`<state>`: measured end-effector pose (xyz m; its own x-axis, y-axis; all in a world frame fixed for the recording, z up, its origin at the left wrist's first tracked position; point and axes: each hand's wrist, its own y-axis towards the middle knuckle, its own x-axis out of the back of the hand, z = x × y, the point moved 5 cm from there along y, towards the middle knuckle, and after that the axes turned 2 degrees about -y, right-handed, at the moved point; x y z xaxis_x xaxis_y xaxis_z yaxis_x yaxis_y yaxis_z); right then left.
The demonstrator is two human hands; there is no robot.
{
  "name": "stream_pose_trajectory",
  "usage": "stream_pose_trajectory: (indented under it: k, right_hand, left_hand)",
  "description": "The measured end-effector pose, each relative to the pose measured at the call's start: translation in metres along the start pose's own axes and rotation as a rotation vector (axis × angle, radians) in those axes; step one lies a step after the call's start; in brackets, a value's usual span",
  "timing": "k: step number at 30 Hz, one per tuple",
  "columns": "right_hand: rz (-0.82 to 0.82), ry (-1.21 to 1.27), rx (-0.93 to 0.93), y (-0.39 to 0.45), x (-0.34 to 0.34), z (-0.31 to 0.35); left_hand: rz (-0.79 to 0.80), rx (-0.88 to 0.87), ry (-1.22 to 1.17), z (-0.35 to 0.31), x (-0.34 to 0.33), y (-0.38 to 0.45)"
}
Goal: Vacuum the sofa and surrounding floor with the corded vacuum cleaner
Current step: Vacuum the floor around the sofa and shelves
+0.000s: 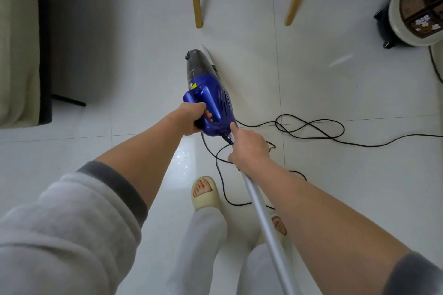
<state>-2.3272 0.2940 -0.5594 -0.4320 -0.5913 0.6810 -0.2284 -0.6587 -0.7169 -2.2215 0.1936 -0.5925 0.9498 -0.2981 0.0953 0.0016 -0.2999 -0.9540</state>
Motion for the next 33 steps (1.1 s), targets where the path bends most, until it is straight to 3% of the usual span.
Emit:
stream_pose_trajectory:
  k: [10,23,33]
  right_hand:
    - [0.085,-0.004,0.039,-0.059,0.002,-0.056]
    - [0.192,-0.041,0.062,-0.184,-0.058,-0.221]
    - [0.095,0.037,-0.017,-0.217,-0.065,-0.269]
  left_hand:
    - [0.0,0.025,0.069,0.045,-0.046,-0.049]
    - [0.014,0.1,-0.023,0.205,-0.184,-0.112]
    - [0.081,0.074,0.127,0.212,-0.236,-0.134]
